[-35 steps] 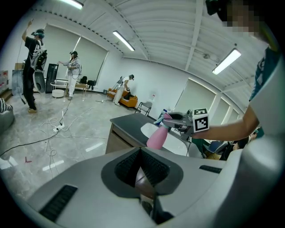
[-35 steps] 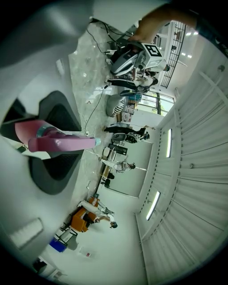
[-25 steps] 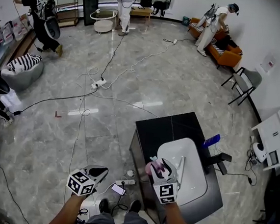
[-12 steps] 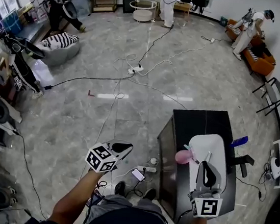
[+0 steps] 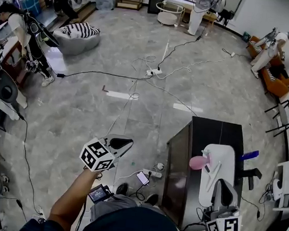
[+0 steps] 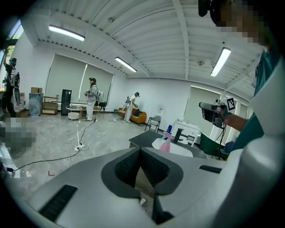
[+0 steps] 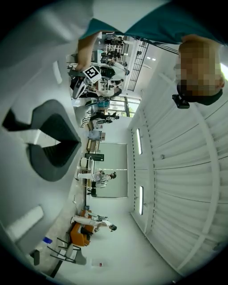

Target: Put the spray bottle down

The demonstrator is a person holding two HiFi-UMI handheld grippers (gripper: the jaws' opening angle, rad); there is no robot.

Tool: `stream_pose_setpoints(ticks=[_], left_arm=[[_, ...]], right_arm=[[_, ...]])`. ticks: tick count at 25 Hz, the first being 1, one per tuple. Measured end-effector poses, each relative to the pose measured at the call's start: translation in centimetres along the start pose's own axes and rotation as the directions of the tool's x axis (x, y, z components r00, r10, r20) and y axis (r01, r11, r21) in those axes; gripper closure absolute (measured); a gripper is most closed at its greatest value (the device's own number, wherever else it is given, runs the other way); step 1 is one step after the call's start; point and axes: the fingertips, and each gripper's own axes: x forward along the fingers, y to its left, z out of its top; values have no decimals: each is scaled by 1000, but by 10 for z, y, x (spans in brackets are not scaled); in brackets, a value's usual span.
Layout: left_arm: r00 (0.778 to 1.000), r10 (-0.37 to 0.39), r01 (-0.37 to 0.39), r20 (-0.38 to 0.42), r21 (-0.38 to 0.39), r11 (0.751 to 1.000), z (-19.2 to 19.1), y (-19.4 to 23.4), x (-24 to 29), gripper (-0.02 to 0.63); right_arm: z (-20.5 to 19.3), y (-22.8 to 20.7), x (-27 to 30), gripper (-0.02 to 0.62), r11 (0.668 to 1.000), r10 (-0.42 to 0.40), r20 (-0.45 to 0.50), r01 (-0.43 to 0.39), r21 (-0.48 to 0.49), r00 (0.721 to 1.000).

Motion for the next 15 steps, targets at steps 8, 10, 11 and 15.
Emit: stream_pose_setpoints(ticks=[8, 10, 11, 15], left_arm=[[999, 20, -19, 36, -32, 999, -15, 18, -44, 600], [999, 14, -13, 44, -31, 999, -16, 18, -52, 600], [999, 12, -10, 48, -30, 999, -17, 19, -56, 600], [998, -3, 4, 67, -20, 1000, -18, 22, -68, 600]], right_arm=[[14, 45, -5, 588, 1000, -2, 5, 2, -12, 1000], [16, 54, -8, 588, 1000, -9, 4, 9, -16, 1000], [17, 59, -10, 588, 1000, -13, 2, 13, -17, 1000], [15, 75, -15, 588, 999, -33, -4, 33, -21, 999]])
